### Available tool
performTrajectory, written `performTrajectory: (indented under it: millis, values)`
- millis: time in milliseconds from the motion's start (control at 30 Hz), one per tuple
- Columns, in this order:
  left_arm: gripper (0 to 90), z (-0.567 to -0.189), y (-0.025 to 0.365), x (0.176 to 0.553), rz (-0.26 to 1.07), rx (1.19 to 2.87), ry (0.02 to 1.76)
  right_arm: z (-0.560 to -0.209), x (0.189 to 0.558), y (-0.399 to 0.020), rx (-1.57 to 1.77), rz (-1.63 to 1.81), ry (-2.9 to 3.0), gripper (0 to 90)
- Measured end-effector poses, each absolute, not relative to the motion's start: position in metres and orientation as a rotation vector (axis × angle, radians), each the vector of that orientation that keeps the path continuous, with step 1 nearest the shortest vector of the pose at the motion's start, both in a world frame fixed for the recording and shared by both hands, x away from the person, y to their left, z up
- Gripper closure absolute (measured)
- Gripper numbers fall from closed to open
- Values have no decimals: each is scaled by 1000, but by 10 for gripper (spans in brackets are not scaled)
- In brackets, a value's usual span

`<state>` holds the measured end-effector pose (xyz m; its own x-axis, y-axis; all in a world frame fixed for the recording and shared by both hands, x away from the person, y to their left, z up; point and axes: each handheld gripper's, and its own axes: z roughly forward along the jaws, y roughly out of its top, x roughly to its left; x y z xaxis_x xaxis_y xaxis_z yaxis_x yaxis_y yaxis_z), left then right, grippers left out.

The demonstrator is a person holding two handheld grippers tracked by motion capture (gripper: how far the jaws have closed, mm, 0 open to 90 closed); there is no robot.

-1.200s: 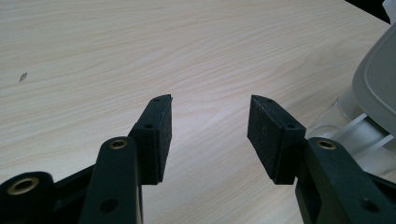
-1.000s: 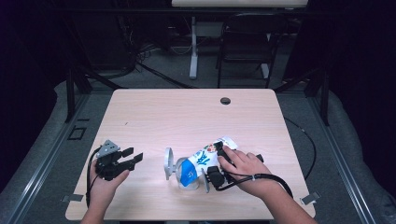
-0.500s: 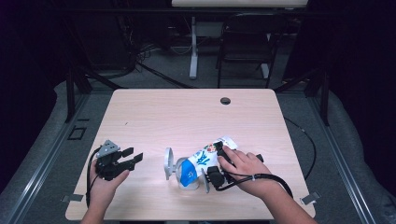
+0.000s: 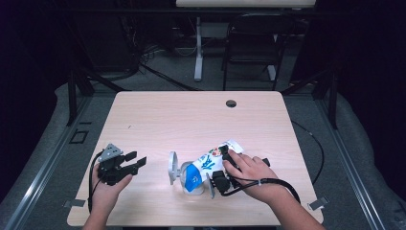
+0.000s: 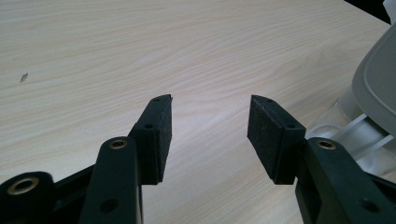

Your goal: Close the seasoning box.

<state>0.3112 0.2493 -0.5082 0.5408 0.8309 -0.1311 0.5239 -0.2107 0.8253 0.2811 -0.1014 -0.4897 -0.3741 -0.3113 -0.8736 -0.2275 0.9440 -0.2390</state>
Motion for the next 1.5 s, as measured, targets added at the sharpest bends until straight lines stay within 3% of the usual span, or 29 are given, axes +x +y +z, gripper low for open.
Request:
performTrajectory:
  millis: [1500]
  values:
    - [505, -509, 250, 312, 430, 1886, 1109, -489, 281, -101, -412, -103, 1962, 520]
